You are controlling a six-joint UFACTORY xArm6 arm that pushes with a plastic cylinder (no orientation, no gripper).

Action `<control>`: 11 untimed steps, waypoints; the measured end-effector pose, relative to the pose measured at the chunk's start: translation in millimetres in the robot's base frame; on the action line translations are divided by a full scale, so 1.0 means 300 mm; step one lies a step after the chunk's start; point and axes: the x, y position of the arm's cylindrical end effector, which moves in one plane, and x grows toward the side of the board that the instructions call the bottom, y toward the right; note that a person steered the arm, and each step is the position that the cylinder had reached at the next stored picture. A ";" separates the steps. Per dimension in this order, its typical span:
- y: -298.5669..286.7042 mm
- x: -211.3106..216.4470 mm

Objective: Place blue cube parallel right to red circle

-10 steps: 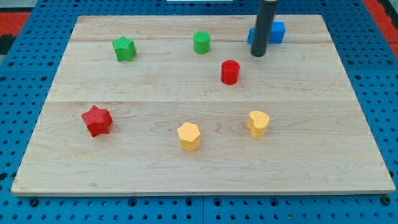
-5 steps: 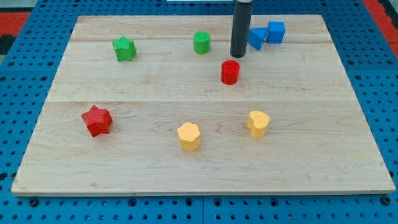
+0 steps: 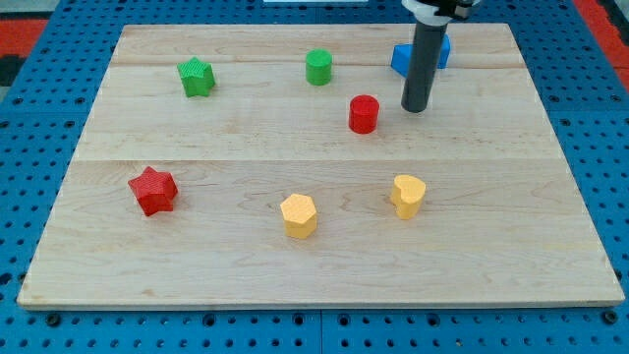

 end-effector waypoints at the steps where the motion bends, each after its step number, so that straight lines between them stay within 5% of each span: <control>1: 0.021 0.000; 7: 0.180 -0.037; 10: 0.709 -0.365; 11: 0.452 -0.482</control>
